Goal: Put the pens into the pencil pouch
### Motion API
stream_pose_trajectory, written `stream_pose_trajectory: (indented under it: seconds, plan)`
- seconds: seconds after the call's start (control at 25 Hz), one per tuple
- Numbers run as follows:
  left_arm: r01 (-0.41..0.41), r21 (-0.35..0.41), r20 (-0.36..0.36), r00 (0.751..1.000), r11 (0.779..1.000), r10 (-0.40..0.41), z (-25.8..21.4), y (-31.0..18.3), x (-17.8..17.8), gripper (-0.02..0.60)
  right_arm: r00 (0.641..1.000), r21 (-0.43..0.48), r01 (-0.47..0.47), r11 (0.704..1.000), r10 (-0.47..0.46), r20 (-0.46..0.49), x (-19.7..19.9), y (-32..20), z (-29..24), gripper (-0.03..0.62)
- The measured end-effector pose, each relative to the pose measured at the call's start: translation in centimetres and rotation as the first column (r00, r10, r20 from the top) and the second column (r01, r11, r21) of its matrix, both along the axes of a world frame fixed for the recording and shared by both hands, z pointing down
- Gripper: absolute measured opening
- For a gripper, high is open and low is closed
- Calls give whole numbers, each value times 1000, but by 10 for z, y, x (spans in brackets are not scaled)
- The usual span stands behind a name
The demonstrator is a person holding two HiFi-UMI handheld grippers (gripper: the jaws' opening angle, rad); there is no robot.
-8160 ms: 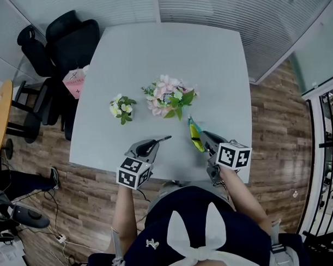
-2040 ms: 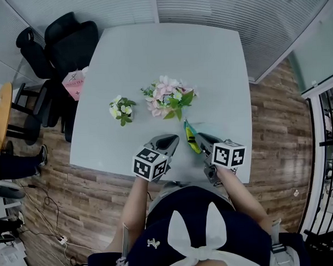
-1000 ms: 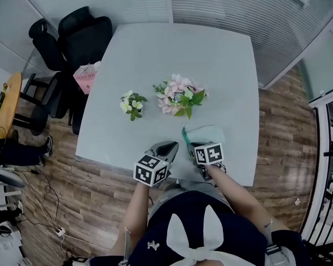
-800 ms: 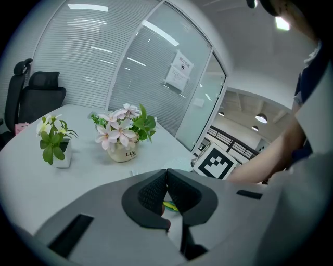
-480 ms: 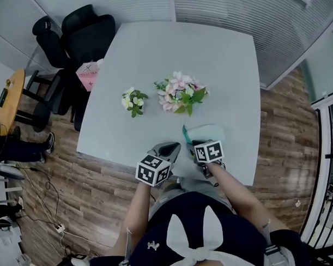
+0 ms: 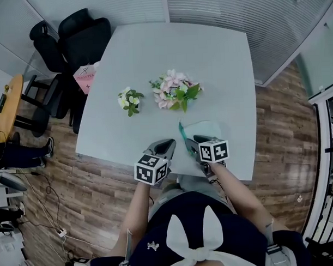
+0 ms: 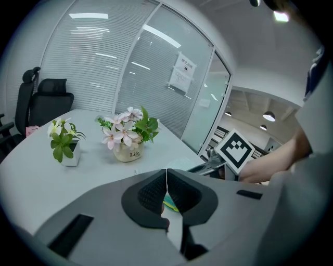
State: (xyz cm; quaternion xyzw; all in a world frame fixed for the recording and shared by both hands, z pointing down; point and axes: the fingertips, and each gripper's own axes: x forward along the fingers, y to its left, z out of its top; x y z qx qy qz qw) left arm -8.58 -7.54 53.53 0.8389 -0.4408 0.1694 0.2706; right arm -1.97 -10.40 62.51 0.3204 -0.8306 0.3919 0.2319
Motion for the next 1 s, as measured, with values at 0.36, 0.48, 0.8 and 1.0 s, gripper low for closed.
stream_pose_trajectory:
  seconds: [0.36, 0.48, 0.8, 1.0]
  plan:
    - [67, 97, -19, 998, 993, -66, -29, 6, 1, 23, 998, 193, -58, 980, 54, 28, 11, 12, -60, 45]
    - [76, 126, -30, 997, 989, -72, -40, 12, 5, 23, 995, 215, -92, 972, 83, 51, 17, 17, -79, 8]
    - [98, 169, -25, 995, 981, -96, -58, 21, 11, 23, 991, 276, -83, 958, 50, 124, 11, 38, -119, 3]
    - [117, 187, -37, 993, 975, -112, -69, 26, 13, 23, 995, 374, -54, 926, 18, 98, 6, 46, -140, 2]
